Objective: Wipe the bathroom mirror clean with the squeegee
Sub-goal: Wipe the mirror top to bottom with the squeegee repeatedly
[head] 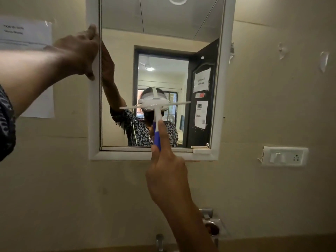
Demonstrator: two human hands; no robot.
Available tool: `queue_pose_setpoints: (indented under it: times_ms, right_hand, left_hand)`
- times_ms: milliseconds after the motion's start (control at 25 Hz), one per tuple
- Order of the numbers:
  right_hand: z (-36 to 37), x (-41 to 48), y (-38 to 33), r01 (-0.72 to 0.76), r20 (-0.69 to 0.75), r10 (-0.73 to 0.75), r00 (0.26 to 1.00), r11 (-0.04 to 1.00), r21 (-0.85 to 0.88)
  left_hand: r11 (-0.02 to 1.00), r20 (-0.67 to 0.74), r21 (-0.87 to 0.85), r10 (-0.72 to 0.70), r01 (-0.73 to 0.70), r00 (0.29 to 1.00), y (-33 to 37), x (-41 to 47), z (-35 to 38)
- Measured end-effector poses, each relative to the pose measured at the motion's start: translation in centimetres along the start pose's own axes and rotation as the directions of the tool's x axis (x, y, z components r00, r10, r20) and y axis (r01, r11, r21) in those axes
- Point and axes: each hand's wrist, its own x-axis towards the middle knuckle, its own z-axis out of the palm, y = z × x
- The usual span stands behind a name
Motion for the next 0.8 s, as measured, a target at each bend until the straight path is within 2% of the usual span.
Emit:
queue_pose_setpoints:
  times_ms: [160, 320, 400, 480, 600, 680, 800]
  right_hand:
    - [-0.1, -0.2, 0.2, 0.010, -0.018, -0.010, 1.000, 1.000, -0.007]
    - [-3.1, 3.1, -1.8, 0.184, -0.230, -0.168, 0.959, 0.982, 0.052]
    - [-5.5, 6.5, -3.0, 0.271, -0.365, -0.251, 0.897, 0.963, 0.004]
    - [-8.0, 10.1, -4.3, 0.305, -0.437, -0.311, 0.844, 0.949, -0.085]
    - [-10.6, 14.6, -5.2, 0.301, -0.468, -0.322, 0.823, 0.946, -0.121]
    - [-11.5, 16.6, -5.4, 0.298, -0.473, -0.308, 0.826, 0.950, -0.097]
    - [-12.3, 18.6, -5.6, 0.288, -0.475, -0.313, 0.822, 0.949, -0.126]
  left_hand:
    - [1.000, -0.019, -0.025, -0.008, 0.008, 1.000, 0.3, -0.1, 0.1]
    - [0.999, -0.054, -0.015, -0.029, 0.028, 0.998, 0.4, 0.0, 0.3]
    - [0.988, -0.006, -0.137, -0.071, 0.069, 0.997, 0.4, 0.4, 0.5]
    - [0.948, 0.014, -0.304, -0.094, 0.093, 0.996, 0.3, 0.6, 0.4]
    - [0.949, -0.055, -0.312, -0.062, 0.041, 0.997, 0.2, 0.4, 0.4]
    - [0.976, -0.065, -0.219, -0.023, 0.008, 0.998, 0.4, 0.4, 0.2]
    - [0.983, -0.044, -0.175, -0.065, 0.057, 0.997, 0.6, -0.2, 0.2]
